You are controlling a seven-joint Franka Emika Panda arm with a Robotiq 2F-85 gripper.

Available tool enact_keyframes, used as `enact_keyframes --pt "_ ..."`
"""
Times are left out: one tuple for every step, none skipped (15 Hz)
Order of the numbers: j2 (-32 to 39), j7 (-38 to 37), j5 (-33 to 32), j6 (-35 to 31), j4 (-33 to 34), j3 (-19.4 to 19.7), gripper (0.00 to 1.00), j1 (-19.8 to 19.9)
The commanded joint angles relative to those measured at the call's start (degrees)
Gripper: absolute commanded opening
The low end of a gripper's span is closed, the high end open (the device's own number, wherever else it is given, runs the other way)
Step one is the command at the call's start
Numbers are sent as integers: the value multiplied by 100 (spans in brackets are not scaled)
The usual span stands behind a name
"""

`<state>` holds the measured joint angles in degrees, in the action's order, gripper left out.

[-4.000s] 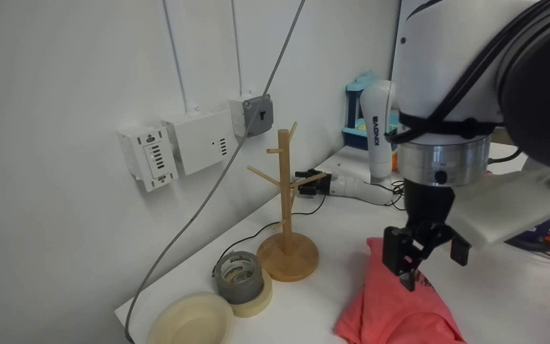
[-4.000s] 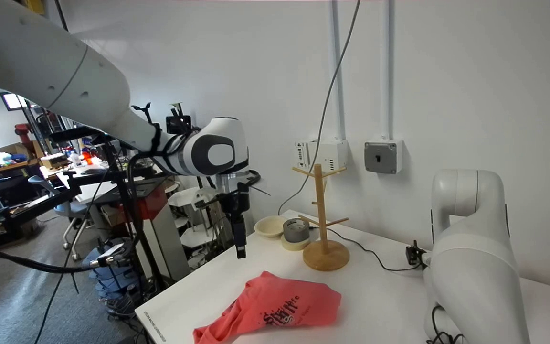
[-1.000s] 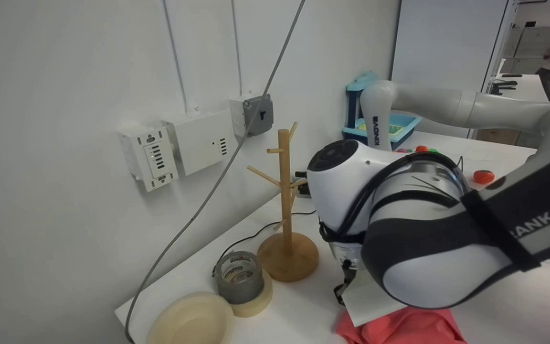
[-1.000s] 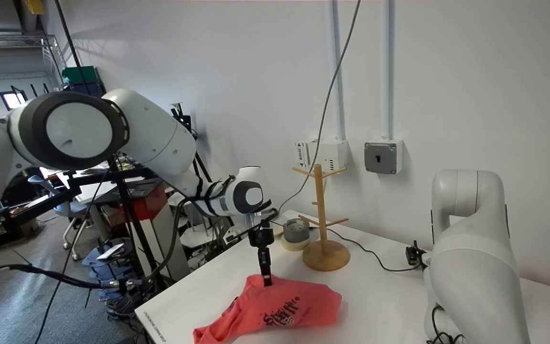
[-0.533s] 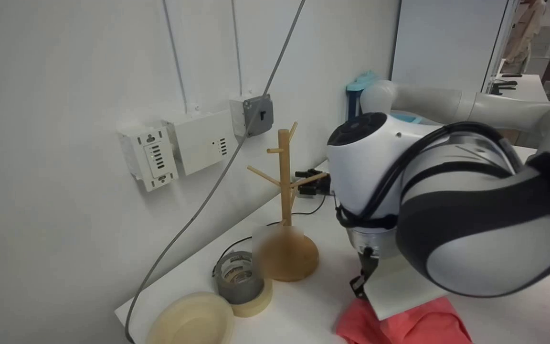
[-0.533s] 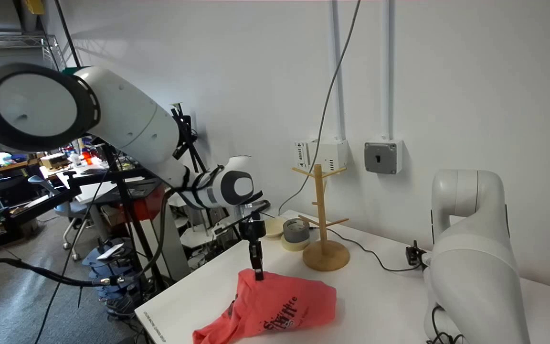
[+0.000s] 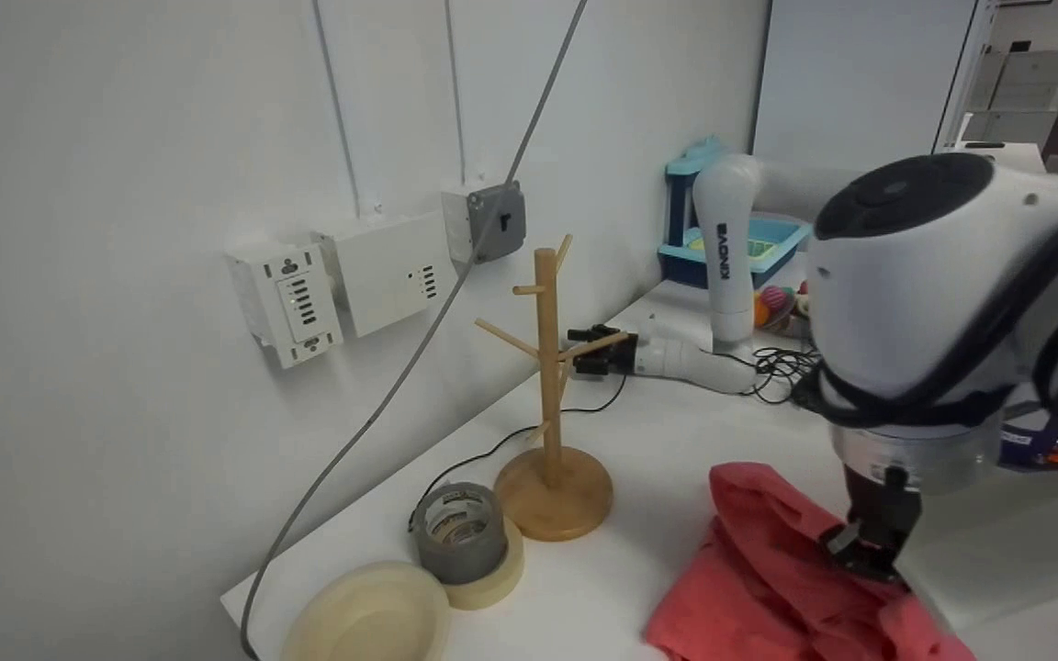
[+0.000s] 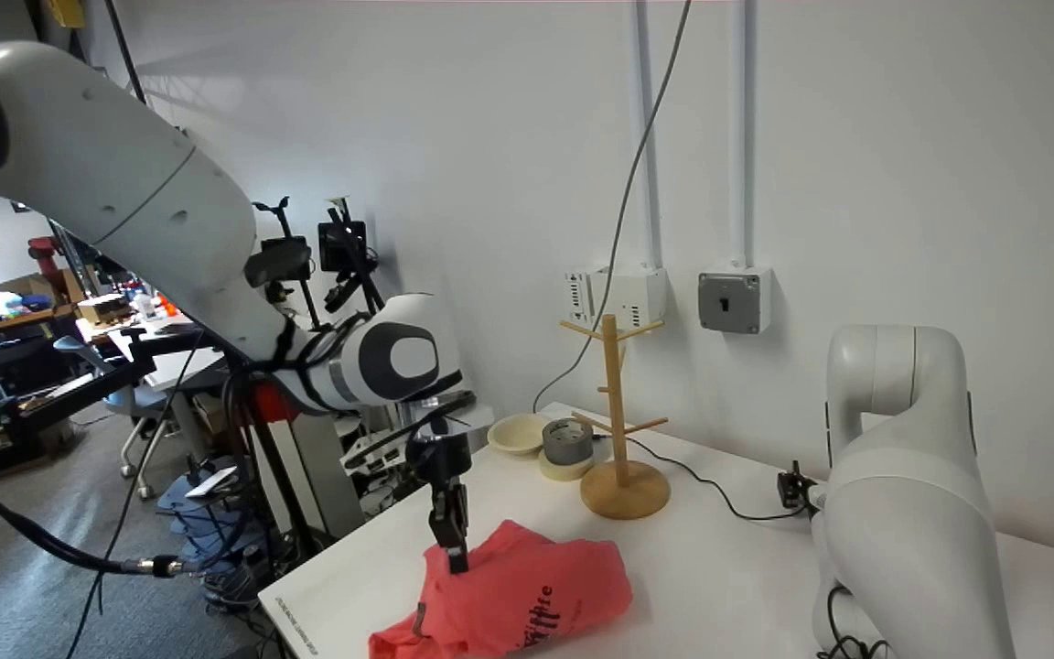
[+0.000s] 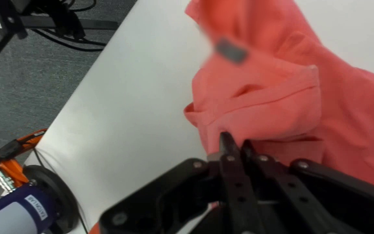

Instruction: Unfold the shirt

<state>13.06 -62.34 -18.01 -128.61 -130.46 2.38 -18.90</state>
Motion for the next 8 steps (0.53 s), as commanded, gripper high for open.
enact_keyframes --pt "-827 -745 -892 -458 -1173 -28 1 275" --pt "-933 -971 -1163 -521 -1358 -34 1 361" --pt "-1028 -1205 -1467 -561 -1519 -39 1 448" --pt "-1106 -1514 -1879 -541 -1644 -34 1 523" --pt "-1162 -1785 -2236 -490 -1743 -51 1 611" --pt "-1218 -2039 -2567 -398 -1830 -77 1 704" --pt "-1257 -2264 -2831 -331 -1908 -108 1 791" --pt "-1287 -2454 -3032 -240 -1987 -130 17 874"
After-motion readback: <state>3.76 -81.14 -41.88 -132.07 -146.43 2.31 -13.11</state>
